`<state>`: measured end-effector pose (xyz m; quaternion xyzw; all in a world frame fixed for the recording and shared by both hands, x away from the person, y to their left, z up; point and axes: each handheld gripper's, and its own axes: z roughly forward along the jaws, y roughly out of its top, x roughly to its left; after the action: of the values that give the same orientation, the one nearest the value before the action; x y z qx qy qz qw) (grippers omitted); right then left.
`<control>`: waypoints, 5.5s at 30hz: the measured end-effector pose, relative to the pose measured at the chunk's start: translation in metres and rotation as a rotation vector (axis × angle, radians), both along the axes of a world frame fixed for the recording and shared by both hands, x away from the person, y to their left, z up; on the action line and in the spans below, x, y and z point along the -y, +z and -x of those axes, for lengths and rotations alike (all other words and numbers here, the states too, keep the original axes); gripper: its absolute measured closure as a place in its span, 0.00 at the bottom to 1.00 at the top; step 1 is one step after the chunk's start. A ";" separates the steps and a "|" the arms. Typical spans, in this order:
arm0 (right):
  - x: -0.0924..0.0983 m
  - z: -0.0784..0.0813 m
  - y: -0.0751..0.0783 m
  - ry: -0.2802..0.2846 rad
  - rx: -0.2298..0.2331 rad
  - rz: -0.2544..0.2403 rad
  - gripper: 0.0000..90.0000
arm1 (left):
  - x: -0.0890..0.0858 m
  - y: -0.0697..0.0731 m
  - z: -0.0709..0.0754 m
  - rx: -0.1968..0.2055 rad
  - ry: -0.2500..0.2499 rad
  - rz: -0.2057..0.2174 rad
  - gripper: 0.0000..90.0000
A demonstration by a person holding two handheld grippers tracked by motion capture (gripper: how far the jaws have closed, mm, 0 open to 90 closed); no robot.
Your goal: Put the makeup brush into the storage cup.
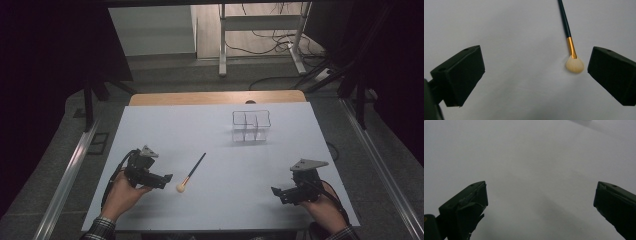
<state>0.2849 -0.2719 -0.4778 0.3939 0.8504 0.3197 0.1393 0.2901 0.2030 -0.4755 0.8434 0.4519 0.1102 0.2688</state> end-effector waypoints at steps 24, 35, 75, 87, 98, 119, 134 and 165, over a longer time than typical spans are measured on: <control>-0.001 0.000 -0.001 0.011 -0.004 0.017 0.00 | 0.029 -0.004 -0.024 -0.041 -0.047 -0.030 0.04; -0.002 0.000 -0.001 0.015 -0.005 0.022 0.00 | 0.037 -0.005 -0.032 -0.053 -0.060 -0.028 0.05; -0.003 0.000 -0.002 0.022 -0.018 0.029 0.01 | 0.085 -0.009 -0.060 -0.106 -0.127 -0.097 0.13; -0.003 0.000 -0.002 0.030 -0.019 0.034 0.01 | 0.087 -0.017 -0.059 -0.115 -0.113 -0.122 0.16; -0.004 0.000 -0.003 0.039 -0.021 0.039 0.01 | 0.087 -0.032 -0.058 -0.153 -0.099 -0.151 0.17; -0.006 0.001 -0.003 0.071 -0.025 0.049 0.02 | 0.090 -0.035 -0.054 -0.219 -0.102 -0.156 0.55; -0.007 0.002 -0.003 0.078 -0.029 0.053 0.02 | 0.086 -0.034 -0.053 -0.214 -0.159 -0.126 0.93; -0.006 0.002 -0.003 0.096 -0.018 0.024 0.02 | 0.079 0.005 -0.028 -0.055 -0.310 0.021 0.93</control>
<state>0.2830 -0.2656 -0.4808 0.3536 0.8734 0.3123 0.1211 0.3180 0.1236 -0.4708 0.9030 0.3245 0.0396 0.2788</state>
